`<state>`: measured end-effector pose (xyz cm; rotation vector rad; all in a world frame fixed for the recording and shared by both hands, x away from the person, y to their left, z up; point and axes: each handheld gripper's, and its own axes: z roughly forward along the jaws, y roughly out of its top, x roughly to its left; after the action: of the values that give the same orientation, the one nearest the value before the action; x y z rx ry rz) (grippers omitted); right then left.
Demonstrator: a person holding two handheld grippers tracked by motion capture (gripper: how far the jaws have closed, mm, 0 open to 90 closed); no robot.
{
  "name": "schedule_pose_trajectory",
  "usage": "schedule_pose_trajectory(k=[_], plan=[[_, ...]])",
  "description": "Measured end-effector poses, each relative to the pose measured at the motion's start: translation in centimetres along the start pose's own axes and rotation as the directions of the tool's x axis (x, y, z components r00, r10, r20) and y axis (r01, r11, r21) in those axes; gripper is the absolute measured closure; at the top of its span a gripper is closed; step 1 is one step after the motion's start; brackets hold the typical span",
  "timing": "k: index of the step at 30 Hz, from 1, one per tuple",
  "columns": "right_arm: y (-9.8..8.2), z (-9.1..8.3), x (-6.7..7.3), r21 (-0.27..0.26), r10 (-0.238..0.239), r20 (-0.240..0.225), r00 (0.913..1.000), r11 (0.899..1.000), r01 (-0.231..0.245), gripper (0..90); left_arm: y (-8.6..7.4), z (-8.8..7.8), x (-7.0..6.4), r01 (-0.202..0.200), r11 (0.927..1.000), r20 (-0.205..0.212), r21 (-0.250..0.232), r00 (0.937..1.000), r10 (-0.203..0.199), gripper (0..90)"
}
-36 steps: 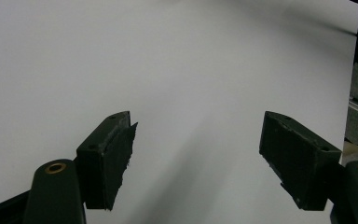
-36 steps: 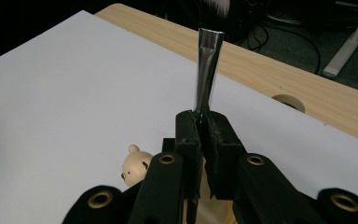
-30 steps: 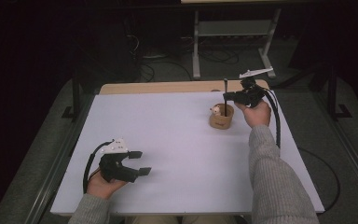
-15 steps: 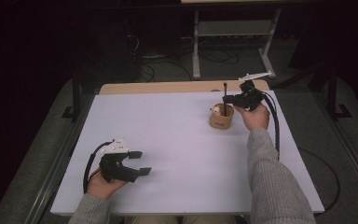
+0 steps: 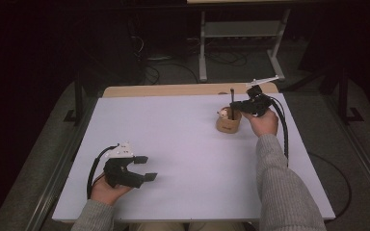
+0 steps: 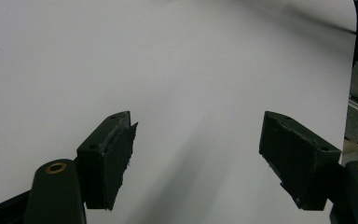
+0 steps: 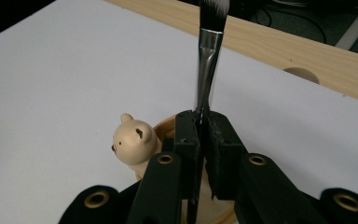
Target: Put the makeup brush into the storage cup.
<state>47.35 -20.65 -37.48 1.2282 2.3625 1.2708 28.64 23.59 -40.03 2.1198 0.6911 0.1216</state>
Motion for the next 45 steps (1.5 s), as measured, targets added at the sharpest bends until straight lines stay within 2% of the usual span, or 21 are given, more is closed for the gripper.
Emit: schedule_pose_trajectory(k=[2, 4, 10, 31, 45], plan=[[-0.2, 0.1, 0.0, 0.013, -0.004, 0.004, 1.0000, 1.000, 0.004, 81.5, 0.0, 0.0, 0.0, 0.000, 1.0000, 0.000, 0.001, 1.0000, 0.000, 25.3], [-0.2, 0.1, 0.0, 0.011, 0.000, 0.008, 1.0000, 1.000, 0.000, 75.1, 0.0, 0.0, 0.0, 0.003, 1.0000, 0.000, 0.002, 1.0000, -0.003, 25.3], [-0.4, -0.6, 0.1, 0.001, 0.004, 0.018, 0.9998, 1.000, -0.004, 70.8, -0.1, 0.1, 0.0, 0.002, 1.0000, 0.000, 0.004, 1.0000, -0.002, 25.3], [-2.8, -3.0, 0.2, -0.039, 0.031, -0.021, 0.9993, 0.999, -0.032, 57.7, -0.2, 0.1, 0.1, 0.014, 0.9999, -0.005, 0.005, 0.9999, -0.014, 25.0], [-3.0, -3.9, 0.7, -0.047, 0.032, -0.040, 0.9987, 0.998, -0.034, 53.2, -0.3, -0.1, 0.3, 0.019, 0.9998, -0.012, 0.006, 0.9997, -0.019, 24.4]])
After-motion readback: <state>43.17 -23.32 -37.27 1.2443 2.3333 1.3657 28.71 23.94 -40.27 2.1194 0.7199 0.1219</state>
